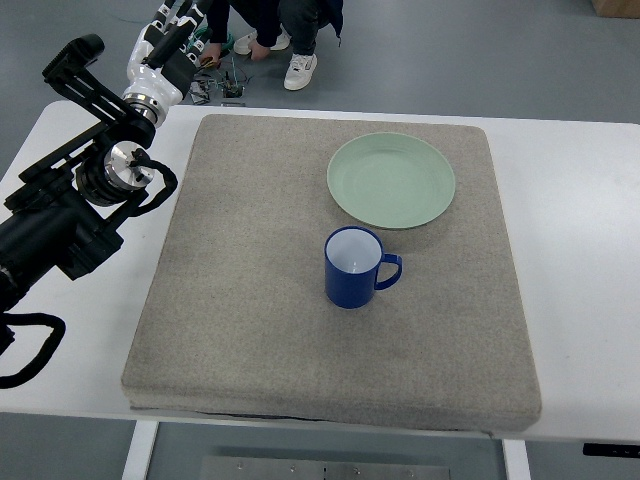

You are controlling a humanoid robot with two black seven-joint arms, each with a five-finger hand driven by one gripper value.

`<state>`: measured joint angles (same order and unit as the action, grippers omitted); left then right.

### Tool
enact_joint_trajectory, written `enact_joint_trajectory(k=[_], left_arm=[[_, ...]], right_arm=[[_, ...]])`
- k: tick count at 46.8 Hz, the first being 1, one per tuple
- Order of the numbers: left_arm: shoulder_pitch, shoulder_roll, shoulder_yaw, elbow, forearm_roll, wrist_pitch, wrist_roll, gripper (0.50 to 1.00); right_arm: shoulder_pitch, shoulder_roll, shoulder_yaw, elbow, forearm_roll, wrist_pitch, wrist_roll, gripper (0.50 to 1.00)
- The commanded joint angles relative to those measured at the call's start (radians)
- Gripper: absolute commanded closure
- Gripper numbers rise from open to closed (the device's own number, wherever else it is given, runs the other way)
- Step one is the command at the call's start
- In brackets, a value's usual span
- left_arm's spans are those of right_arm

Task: Place cup left of plate with left hand
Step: 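Swing the left hand down and reach toward the blue mug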

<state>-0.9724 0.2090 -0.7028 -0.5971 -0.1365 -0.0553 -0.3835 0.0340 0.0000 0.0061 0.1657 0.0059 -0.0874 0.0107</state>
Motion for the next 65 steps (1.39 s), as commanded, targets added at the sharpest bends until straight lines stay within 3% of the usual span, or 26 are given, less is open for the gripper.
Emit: enact_joint_trajectory(k=[1, 19, 26, 45, 60, 65], left_arm=[[0.001, 0.003, 0.000, 0.000, 0.000, 0.000, 0.000, 0.504], [0.003, 0.003, 0.002, -0.003, 0.003, -0.006, -0.002, 0.501], [0.009, 0.010, 0.081, -0.056, 0.031, -0.031, 0.002, 0.504], [0.017, 0.273, 0.387, -0.351, 0.192, -0.233, -0.003, 0.504], [0.107, 0.372, 0.376, -0.382, 0.500, -0.432, -0.015, 0.504], [0.127, 0.375, 0.379, -0.382, 0.546, -0.462, -0.028, 0.504]], right_arm=[[0.001, 0.000, 0.000, 0.000, 0.000, 0.000, 0.000, 0.566], [0.000, 0.000, 0.000, 0.000, 0.000, 0.000, 0.000, 0.566], [0.000, 0.000, 0.000, 0.000, 0.000, 0.000, 0.000, 0.566], [0.001, 0.000, 0.000, 0.000, 0.000, 0.000, 0.000, 0.566], [0.000, 0.000, 0.000, 0.000, 0.000, 0.000, 0.000, 0.566], [0.000, 0.000, 0.000, 0.000, 0.000, 0.000, 0.000, 0.566]])
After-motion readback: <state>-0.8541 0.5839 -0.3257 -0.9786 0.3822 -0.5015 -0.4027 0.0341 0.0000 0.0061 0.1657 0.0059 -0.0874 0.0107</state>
